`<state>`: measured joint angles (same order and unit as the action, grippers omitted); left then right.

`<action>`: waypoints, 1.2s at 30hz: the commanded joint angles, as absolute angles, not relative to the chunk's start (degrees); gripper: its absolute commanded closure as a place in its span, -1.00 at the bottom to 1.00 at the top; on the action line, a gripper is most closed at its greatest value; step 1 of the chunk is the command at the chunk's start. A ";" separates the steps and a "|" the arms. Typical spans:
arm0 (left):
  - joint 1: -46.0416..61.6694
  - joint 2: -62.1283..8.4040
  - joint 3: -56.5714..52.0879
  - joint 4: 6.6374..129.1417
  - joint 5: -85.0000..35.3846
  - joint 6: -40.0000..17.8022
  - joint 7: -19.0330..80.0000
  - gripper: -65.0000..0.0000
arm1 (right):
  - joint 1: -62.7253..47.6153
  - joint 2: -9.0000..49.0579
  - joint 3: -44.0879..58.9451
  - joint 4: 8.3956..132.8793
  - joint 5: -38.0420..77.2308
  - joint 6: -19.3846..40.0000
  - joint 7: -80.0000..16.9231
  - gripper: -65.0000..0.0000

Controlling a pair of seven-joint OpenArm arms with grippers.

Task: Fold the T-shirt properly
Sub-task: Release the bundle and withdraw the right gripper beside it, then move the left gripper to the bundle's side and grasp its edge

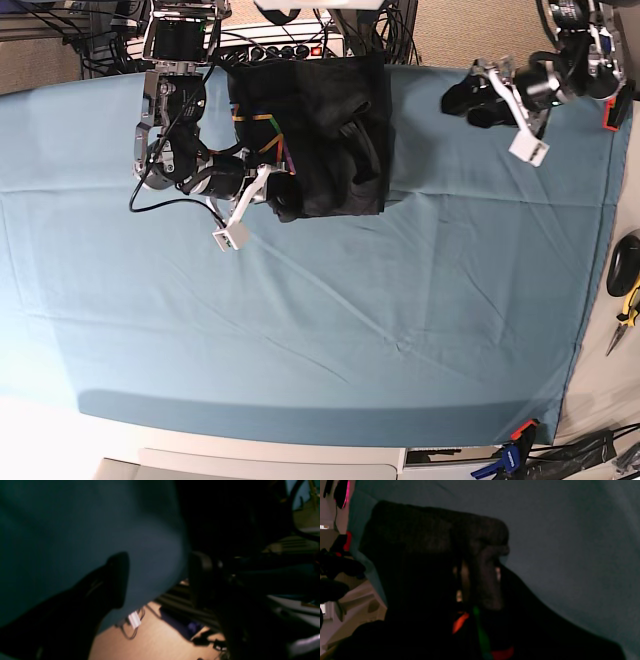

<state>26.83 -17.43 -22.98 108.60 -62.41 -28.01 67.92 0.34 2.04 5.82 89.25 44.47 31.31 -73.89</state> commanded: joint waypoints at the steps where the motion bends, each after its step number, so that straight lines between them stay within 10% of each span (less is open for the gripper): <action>1: 26.98 -17.39 -21.65 109.51 -63.26 -28.01 67.46 -0.16 | 1.08 2.24 5.67 89.97 44.97 31.68 -74.13 0.99; 36: 25.23 -9.21 -0.60 109.47 -50.54 -25.26 61.91 0.01 | 1.08 2.22 5.67 90.00 41.36 31.68 -73.49 0.99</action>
